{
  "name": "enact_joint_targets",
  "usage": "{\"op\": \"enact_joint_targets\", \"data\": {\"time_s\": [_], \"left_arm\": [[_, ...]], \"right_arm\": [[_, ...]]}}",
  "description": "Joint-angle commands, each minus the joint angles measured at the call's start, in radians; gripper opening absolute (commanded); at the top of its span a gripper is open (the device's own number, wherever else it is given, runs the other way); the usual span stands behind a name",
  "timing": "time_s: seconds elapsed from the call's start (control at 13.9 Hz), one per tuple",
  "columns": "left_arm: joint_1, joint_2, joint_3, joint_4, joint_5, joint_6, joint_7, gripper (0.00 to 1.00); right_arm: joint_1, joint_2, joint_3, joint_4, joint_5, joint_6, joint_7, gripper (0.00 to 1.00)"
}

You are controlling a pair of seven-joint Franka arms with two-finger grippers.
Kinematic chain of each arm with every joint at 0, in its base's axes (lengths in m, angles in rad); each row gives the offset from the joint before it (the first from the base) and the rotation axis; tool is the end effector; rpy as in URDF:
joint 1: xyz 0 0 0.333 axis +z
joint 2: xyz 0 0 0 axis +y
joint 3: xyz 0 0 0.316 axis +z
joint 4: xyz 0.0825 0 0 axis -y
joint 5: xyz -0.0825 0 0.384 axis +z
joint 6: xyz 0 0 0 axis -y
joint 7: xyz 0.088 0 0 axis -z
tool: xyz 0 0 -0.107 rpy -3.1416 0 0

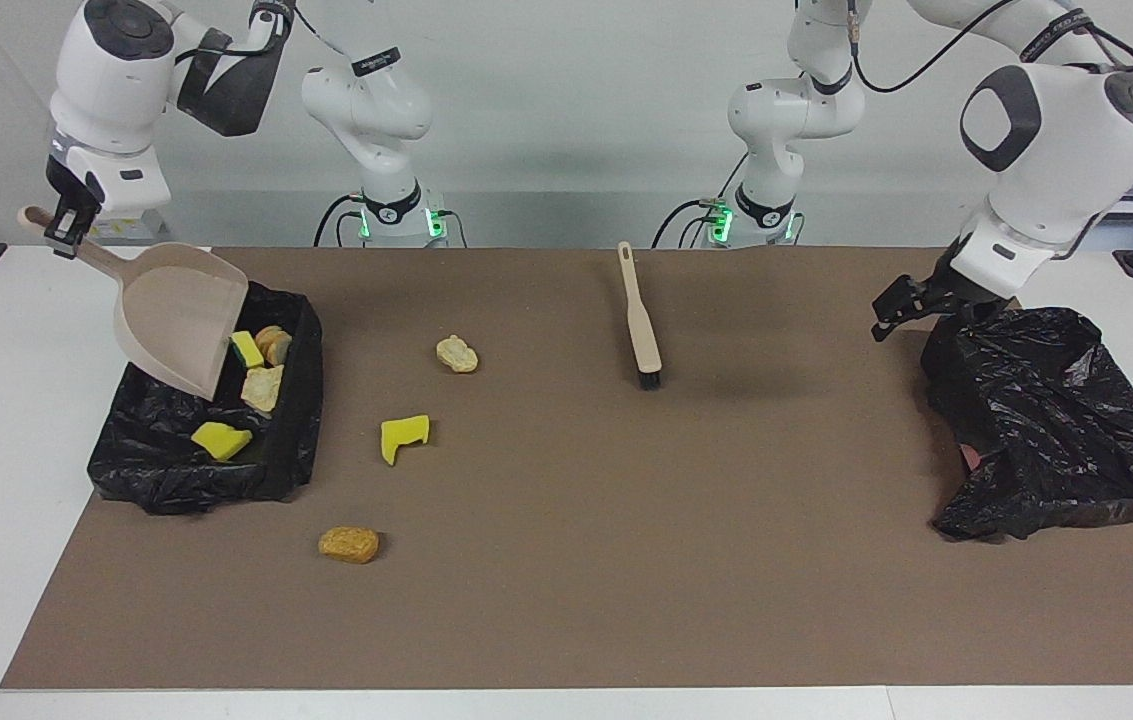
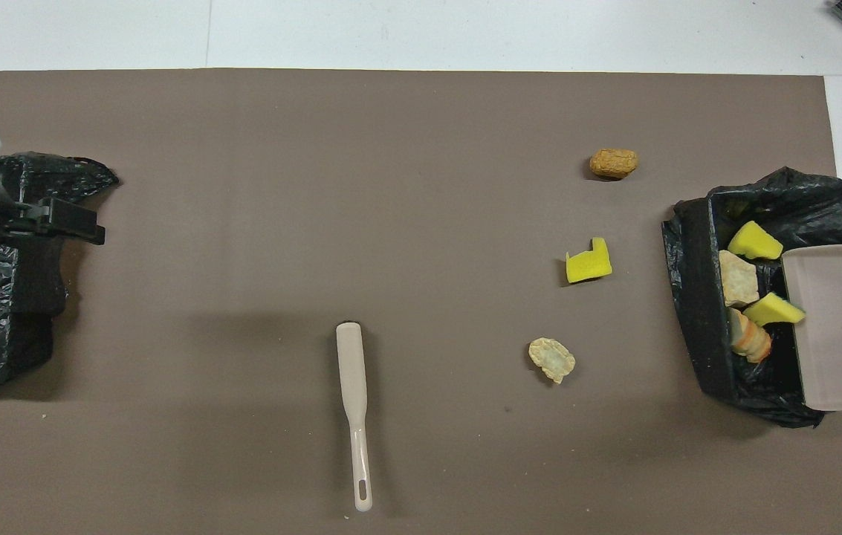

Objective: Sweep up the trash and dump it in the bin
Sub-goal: 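Tip the dustpan into the black bag with the right gripper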

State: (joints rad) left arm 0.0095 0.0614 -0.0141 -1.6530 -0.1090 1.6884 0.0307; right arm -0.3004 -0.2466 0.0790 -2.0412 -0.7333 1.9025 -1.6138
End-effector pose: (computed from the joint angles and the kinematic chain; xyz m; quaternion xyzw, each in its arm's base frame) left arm 0.5788 -0.0129 0.5614 0.9984 -0.0105 -0.0123 0.0546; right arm 0.4768 -0.1535 0.5766 0.6500 0.6708 -0.2514 0.2536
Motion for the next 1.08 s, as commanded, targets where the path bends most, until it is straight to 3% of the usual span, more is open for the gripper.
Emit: {"op": "enact_joint_targets", "data": {"time_s": [0.0,0.14,0.43,0.65,1.01], "left_arm": [[0.0,0.04,-0.012,0.122,0.07,-0.104,0.009,1.0],[-0.011,0.009,-0.014,0.115,0.092,-0.115,0.081,1.0],[-0.002,-0.069,-0.014,-0.023,0.091,-0.035,0.097,1.0],[0.0,-0.11,-0.012,-0.094,0.092,-0.024,0.095,1.0],[0.001,-0.094,-0.012,-0.059,0.095,-0.021,0.087,1.0]], "right_arm": [[0.007,-0.01,0.001,0.034,-0.043,-0.049,0.022,0.0],[0.009,0.003,0.017,0.073,-0.041,-0.072,0.041,0.0],[0.024,0.03,0.064,0.16,-0.023,-0.215,0.155,0.0],[0.037,0.046,0.09,0.185,0.083,-0.26,0.288,0.0],[0.127,0.05,0.103,0.191,0.317,-0.249,0.691,0.0]]}}
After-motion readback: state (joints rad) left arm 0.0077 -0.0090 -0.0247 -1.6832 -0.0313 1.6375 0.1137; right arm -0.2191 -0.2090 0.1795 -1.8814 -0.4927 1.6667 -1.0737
